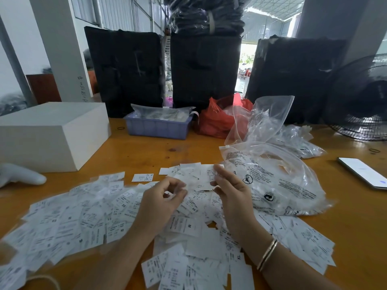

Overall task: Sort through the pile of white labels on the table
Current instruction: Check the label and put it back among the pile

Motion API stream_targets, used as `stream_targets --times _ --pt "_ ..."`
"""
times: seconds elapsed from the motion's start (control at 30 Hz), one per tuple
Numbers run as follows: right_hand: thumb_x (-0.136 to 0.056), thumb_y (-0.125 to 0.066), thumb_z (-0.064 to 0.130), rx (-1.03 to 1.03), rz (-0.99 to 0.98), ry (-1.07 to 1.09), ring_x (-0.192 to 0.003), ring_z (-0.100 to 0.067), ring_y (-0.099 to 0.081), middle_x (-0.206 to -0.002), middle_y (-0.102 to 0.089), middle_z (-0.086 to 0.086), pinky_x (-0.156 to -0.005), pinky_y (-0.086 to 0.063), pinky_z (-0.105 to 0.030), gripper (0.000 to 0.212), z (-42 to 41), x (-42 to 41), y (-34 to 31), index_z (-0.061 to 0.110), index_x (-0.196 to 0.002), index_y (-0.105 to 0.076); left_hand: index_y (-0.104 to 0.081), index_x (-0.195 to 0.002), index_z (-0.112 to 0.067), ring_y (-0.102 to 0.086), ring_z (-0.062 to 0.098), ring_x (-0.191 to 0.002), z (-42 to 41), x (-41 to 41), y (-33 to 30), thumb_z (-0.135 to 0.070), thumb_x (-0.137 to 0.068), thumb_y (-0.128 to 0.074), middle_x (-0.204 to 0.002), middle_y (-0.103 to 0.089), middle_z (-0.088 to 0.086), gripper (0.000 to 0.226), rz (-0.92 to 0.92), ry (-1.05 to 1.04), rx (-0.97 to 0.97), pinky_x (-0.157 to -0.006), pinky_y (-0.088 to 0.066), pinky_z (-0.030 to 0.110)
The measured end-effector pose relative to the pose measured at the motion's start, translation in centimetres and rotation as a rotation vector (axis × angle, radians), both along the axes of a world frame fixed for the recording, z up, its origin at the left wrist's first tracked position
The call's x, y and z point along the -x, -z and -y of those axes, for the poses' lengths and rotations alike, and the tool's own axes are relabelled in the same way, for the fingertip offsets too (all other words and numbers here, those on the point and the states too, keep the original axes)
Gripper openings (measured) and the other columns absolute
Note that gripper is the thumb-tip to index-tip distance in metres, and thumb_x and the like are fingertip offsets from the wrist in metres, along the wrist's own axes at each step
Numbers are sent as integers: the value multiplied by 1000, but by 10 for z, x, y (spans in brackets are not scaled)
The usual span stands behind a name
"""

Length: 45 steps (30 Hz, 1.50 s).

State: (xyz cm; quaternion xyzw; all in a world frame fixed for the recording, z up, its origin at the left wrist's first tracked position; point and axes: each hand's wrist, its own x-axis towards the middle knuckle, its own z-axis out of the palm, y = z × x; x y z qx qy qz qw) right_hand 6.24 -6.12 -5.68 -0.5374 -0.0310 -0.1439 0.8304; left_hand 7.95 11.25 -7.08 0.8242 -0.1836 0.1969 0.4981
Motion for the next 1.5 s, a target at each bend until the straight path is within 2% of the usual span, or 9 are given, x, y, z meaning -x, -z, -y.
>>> stream_targets --times 0.4,0.57,0.7,0.8,0.87,1.03,1.2,1.33,1.5 --pt "-87 -62 1 210 50 -11 -79 -3 -65 -87 -72 9 -70 -50 -13 37 -4 1 -1 35 -89 -77 -58 -85 -42 -61 -6 -83 2 0 0 -28 -82 -69 -82 -65 -22 18 41 28 -34 -69 -49 9" --pt "-88 -60 1 220 89 -58 -79 -12 -66 -81 -69 -1 -75 -52 -19 44 -5 -1 4 36 -116 -60 -58 -85 -42 -60 -8 -84 1 0 0 -24 -83 -69 -81 -64 -23 22 44 34 -39 -69 -48 7" --pt "-82 -65 3 30 47 -31 -84 -21 -65 -89 -67 -14 -77 -53 -25 31 -2 -5 7 21 -106 -58 -59 -86 -41 -62 -5 -82 1 1 -1 -22 -83 -69 -80 -66 -21 22 49 37 -26 -68 -50 9" --pt "-73 -68 7 -212 49 -54 -85 -20 -66 -92 -66 -8 -75 -55 -29 18 6 -6 5 21 -85 -69 -60 -86 -39 -62 -3 -83 1 2 -1 -21 -84 -69 -81 -66 -19 21 43 30 -13 -68 -50 9" --pt "-79 -64 2 -257 58 -73 -87 -22 -68 -94 -69 -3 -73 -56 -30 21 12 -8 4 18 -90 -71 -60 -86 -38 -61 -3 -83 1 2 0 -21 -84 -69 -81 -66 -18 19 42 30 -6 -69 -49 8" --pt "-87 -61 0 91 74 7 -70 -8 -58 -82 -59 4 -64 -51 -19 43 9 -8 6 30 -119 -60 -60 -85 -39 -61 -5 -82 1 1 -1 -22 -83 -69 -78 -65 -19 19 40 30 -8 -67 -47 7" --pt "-86 -65 7 363 107 16 -77 -9 -62 -83 -68 10 -70 -51 -20 31 7 -5 6 37 -94 -69 -60 -85 -39 -60 -6 -84 0 1 -1 -23 -83 -69 -80 -65 -20 20 45 20 -19 -69 -46 5" --pt "-88 -63 7 460 121 36 -74 -12 -60 -82 -68 7 -71 -51 -26 29 7 -5 6 34 -89 -72 -61 -87 -38 -60 -5 -86 -1 1 -1 -25 -83 -69 -84 -66 -20 16 33 25 -27 -71 -47 6" --pt "-87 -63 3 601 200 20 -66 0 -54 -67 -61 18 -65 -45 -16 27 6 -3 5 28 -89 -73 -60 -87 -39 -58 -8 -89 -2 2 -3 -23 -83 -69 -83 -65 -21 19 54 30 -50 -71 -45 4"
